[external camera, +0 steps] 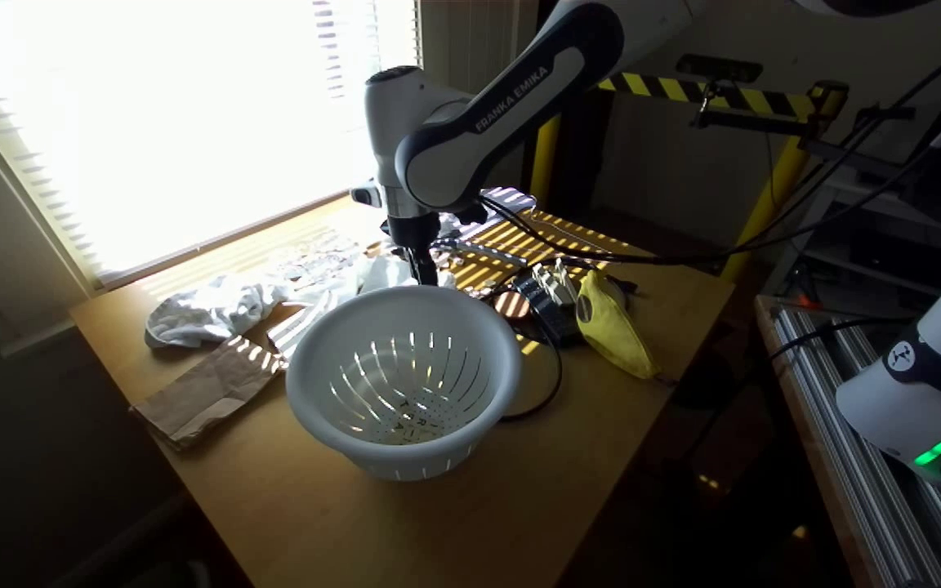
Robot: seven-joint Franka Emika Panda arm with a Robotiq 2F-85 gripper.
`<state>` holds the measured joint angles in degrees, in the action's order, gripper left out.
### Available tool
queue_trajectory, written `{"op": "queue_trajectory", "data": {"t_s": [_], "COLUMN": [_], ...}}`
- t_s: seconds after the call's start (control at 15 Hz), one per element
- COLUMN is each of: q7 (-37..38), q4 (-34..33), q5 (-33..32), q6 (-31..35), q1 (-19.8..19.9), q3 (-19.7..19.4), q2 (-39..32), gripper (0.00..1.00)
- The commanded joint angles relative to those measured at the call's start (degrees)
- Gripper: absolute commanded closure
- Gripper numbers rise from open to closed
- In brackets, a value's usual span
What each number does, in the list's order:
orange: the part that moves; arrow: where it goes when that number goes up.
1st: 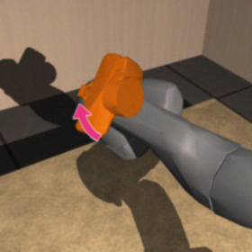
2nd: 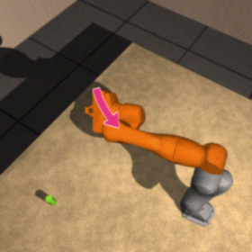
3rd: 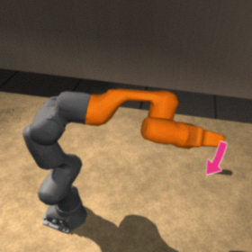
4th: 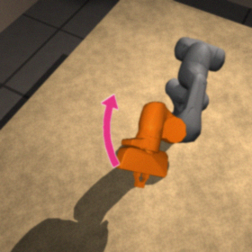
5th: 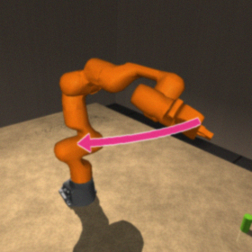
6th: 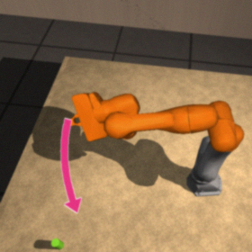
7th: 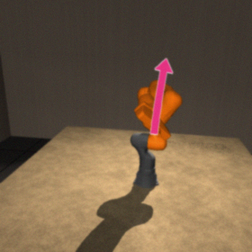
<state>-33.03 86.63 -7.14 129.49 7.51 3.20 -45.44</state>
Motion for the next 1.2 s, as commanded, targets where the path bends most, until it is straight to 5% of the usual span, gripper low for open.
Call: {"op": "queue_trajectory", "data": {"t_s": [0.0, 0.13, 0.73, 1.13], "q7": [-3.14, -3.05, -2.07, -4.60], "q4": [-8.38, -11.30, -17.95, -10.17], "q5": [1.85, 1.83, 1.82, -3.97], "q6": [-4.94, -8.01, -16.69, -4.36], "q1": [1.47, 1.26, 0.62, -2.17], "q3": [1.95, 1.96, 1.91, 0.39], "q2": [-5.98, -7.94, -9.80, -0.46], "gripper": [0.28, 0.34, 0.99, 0.99]}}
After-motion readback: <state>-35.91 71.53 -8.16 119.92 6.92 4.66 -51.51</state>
